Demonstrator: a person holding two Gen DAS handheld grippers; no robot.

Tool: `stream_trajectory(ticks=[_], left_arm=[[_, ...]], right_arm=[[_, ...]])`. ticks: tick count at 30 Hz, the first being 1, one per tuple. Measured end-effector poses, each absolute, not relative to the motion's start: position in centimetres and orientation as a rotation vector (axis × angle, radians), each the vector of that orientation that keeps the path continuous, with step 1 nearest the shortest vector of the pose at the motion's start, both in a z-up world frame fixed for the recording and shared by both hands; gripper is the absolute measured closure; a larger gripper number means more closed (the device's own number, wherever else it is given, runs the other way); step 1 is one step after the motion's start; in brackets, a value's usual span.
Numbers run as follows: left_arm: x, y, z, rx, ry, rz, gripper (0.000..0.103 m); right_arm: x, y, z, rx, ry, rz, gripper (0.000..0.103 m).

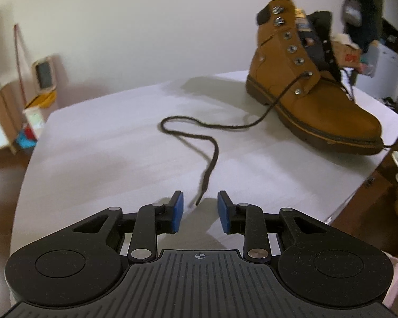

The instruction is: Lace up shoes with both hands

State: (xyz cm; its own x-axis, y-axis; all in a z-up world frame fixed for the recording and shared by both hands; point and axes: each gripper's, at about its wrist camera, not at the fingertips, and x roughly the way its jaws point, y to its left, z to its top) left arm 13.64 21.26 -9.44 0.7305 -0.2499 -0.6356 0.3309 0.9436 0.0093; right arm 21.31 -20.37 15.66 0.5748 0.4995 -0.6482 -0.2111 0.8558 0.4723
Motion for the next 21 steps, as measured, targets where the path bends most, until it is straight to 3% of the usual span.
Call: stream_trajectory(ticks=[4, 7, 8, 15, 21], left_arm=[[13.7, 21.8, -9.8, 0.136, 0.649, -0.353, 0.078], [13.6, 22.1, -10.0, 0.149, 0.637, -0.358, 0.091], [13.6, 22.1, -9.9, 0.155, 0.639, -0.365, 0.101], [13.0, 20.5, -8.1, 0.11, 0.707, -0.308, 0.102], [9.8, 17.8, -1.4, -0.094, 0.739, -0.388, 0.102]], right_arm=[[21.3, -20.2, 15.5, 0.359, 0.868, 0.426, 0.101], [21.3, -20.1, 15.4, 0.355, 0.871, 0.425, 0.101], [21.2, -20.0, 15.4, 0.355, 0.871, 0.426, 0.101], [20.9, -19.4, 15.8, 0.349, 0.863, 0.439, 0.101], [19.9, -19.5, 17.4, 0.358, 0.849, 0.469, 0.101]])
